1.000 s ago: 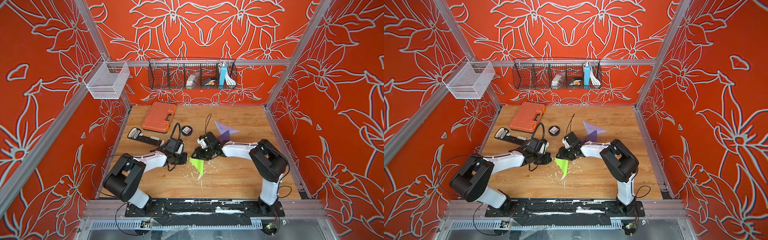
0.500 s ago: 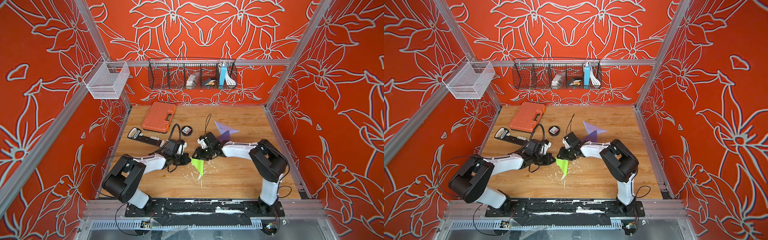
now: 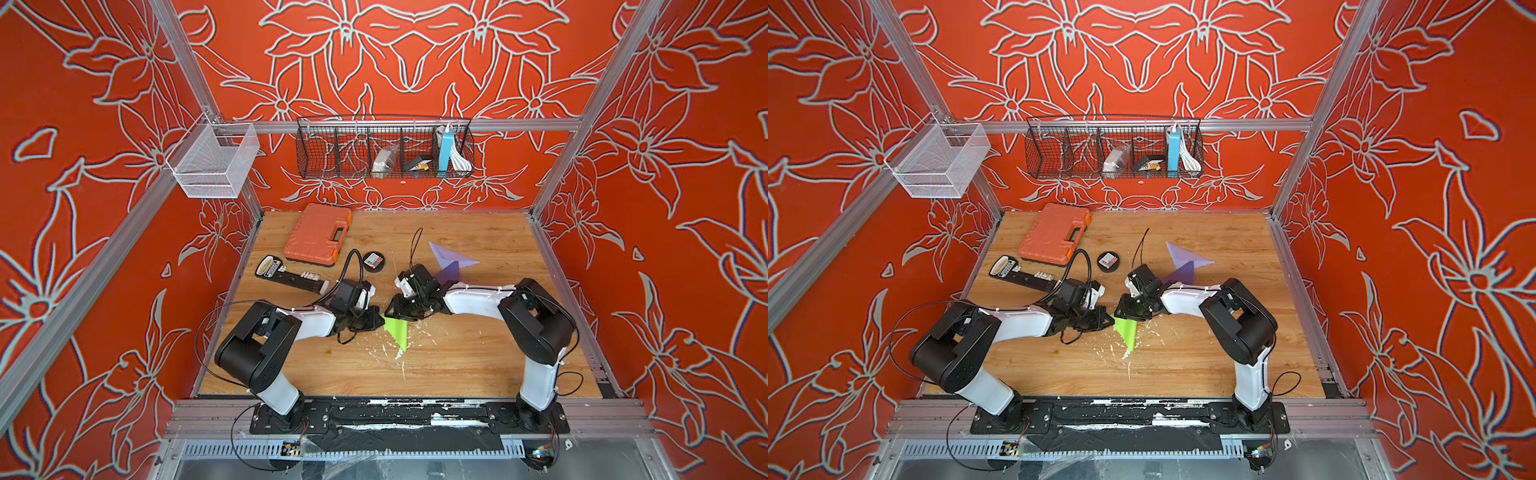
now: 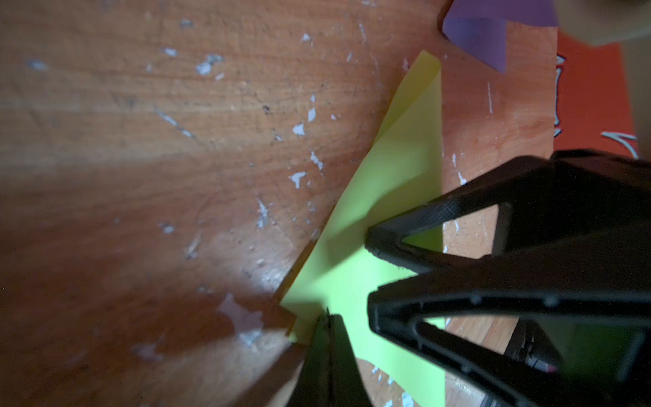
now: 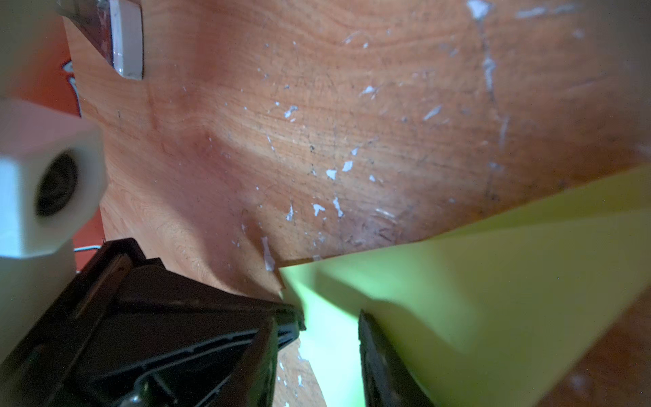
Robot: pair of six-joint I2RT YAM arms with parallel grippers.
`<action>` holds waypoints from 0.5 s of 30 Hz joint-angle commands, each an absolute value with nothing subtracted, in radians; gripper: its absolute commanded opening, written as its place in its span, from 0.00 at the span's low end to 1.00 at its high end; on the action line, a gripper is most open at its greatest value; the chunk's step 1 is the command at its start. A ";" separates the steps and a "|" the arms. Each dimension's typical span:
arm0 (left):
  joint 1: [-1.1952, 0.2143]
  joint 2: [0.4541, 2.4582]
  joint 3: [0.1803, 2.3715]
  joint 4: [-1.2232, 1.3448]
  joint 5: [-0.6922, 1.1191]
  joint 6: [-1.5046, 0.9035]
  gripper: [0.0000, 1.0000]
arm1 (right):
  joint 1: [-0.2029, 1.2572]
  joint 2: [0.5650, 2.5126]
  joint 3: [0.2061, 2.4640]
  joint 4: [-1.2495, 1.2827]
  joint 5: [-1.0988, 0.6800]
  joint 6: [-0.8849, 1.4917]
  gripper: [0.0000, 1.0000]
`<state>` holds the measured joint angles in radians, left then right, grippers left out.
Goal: Fold the square paper diagonally
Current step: Fold the paper at the center of the board.
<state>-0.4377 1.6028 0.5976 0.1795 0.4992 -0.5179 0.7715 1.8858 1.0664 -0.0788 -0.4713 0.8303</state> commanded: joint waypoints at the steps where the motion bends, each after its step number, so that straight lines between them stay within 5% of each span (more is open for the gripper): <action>1: -0.434 1.610 0.609 0.214 0.517 -0.529 0.06 | 0.781 1.927 1.047 -0.169 -0.432 0.828 0.41; 15: -0.434 1.618 0.620 0.216 0.529 -0.540 0.06 | 0.782 1.925 1.046 -0.164 -0.434 0.838 0.41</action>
<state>-0.4374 1.5909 0.5983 0.1970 0.5076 -0.5293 0.7715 1.8858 1.0664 -0.0792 -0.4713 0.8310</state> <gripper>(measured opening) 0.058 0.410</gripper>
